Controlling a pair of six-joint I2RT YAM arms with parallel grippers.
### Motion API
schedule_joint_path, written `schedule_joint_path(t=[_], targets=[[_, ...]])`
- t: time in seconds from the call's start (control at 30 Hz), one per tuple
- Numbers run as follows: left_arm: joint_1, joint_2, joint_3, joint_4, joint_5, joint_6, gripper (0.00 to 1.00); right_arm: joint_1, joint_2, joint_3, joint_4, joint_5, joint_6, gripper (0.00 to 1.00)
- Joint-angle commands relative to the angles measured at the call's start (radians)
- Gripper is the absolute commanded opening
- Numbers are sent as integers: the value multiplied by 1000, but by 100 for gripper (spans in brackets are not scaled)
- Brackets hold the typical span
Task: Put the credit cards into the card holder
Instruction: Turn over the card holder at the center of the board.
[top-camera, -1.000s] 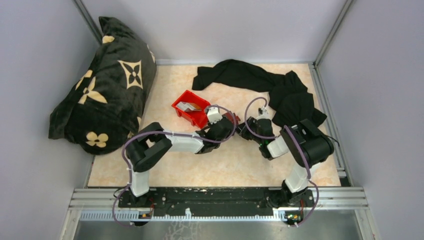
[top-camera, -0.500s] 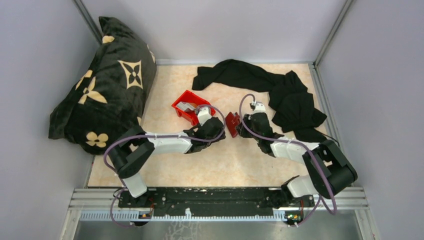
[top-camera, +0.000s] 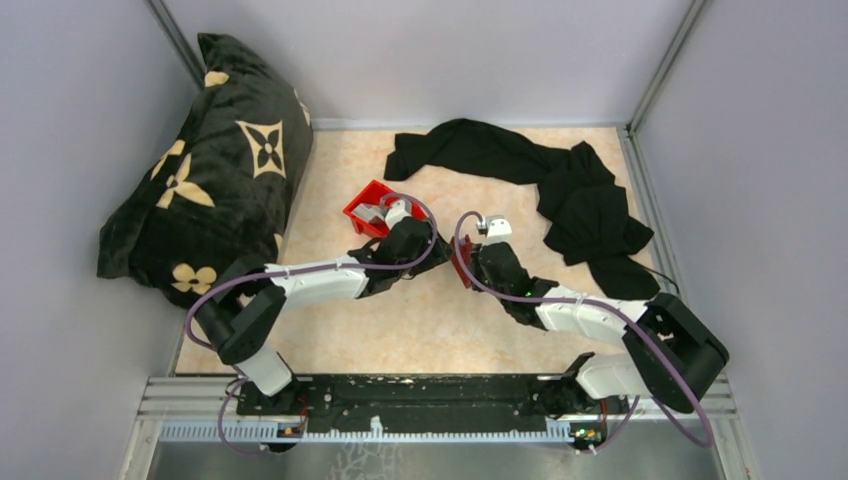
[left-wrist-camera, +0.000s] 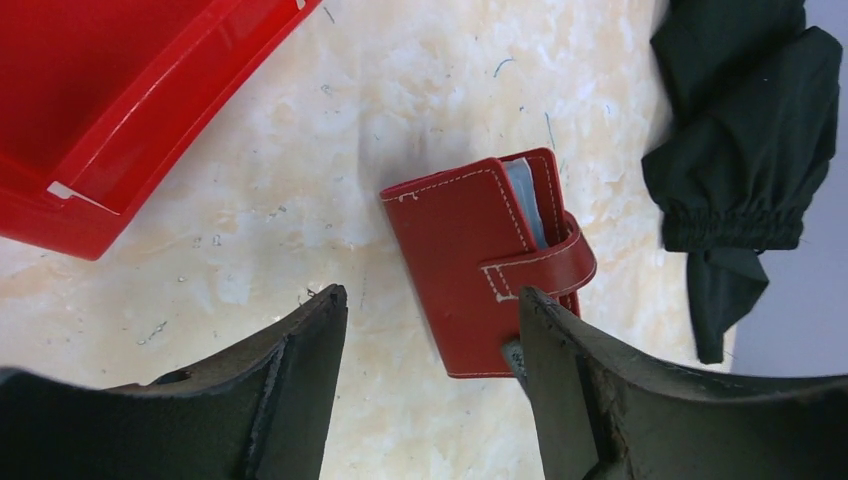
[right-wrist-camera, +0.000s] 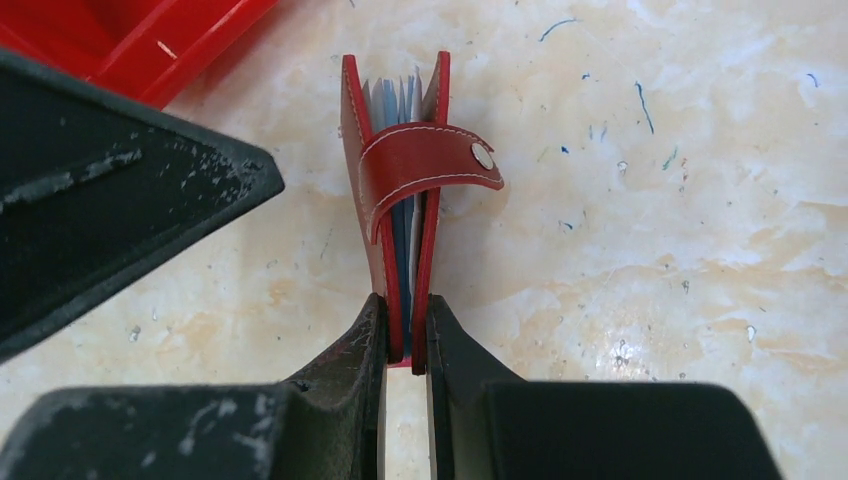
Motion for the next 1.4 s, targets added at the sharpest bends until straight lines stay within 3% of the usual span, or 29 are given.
schedule_joint_path(t=[0.0,0.73,1.37], targets=[[32,-26,-2,43,134,-46,70,77,-24,5,-25,126,-47,0],[75,26,31,74,420,-102,71,259,62,65,-16,324,-112,0],[72,47,32,10,432,-81,68,396,215,214,-145,469,-146,0]])
